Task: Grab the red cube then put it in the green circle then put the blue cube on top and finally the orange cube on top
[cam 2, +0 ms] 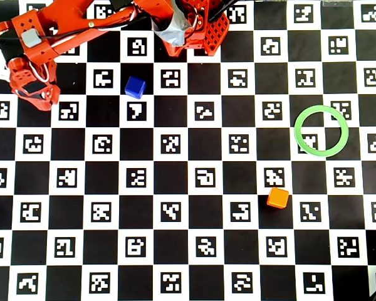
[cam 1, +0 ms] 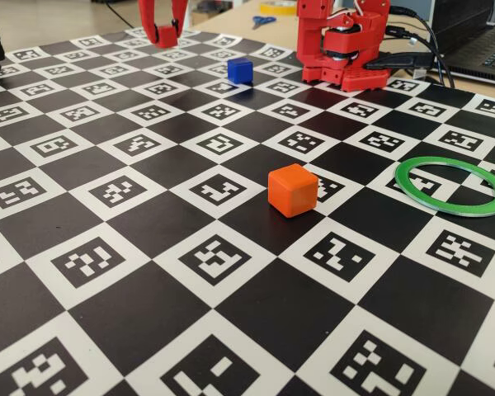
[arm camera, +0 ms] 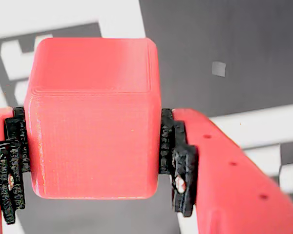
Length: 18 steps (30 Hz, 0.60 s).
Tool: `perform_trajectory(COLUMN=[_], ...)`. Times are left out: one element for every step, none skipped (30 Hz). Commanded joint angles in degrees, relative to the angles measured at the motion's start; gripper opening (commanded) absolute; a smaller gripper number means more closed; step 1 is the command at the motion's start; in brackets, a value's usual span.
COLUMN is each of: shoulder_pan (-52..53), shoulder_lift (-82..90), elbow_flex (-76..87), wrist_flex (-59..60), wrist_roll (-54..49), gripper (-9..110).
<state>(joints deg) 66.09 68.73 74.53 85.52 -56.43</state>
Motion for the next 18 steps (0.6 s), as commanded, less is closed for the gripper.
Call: perform_trajectory(shoulder_pan=[-2.64, -3.43, -4.13, -4.92, -5.63, -6.50, -7.38, -8.44, -9.40, -10.55, -11.69, -13.01, -14.41, -15.91, -17.40, -19.07, -20.65, -22.24], shoulder_lift=[11.34, 12.39, 13.36, 14.15, 15.03, 15.73, 16.44, 17.14, 17.84, 18.63, 19.51, 20.57, 21.71, 22.85, 23.99, 25.14, 26.28, 27.42], elbow_flex=[-2.81, -2.29, -1.85, -1.41, -1.05, -0.70, -0.44, -0.26, 0.00, 0.26, 0.53, 0.88, 1.41, 1.93, 2.37, 2.99, 3.52, 3.96], wrist_flex=[1.76, 2.11, 2.55, 2.90, 3.08, 3.43, 3.78, 4.13, 4.31, 4.66, 5.01, 5.45, 5.89, 6.33, 6.68, 6.94, 7.29, 7.65], wrist_roll=[2.64, 3.52, 4.31, 5.27, 6.33, 7.29, 8.44, 9.58, 10.99, 12.22, 13.62, 14.94, 16.26, 17.58, 18.90, 20.30, 21.71, 23.03], gripper=[9, 9, 9, 9, 9, 8, 8, 8, 8, 8, 8, 7, 7, 7, 7, 7, 7, 7])
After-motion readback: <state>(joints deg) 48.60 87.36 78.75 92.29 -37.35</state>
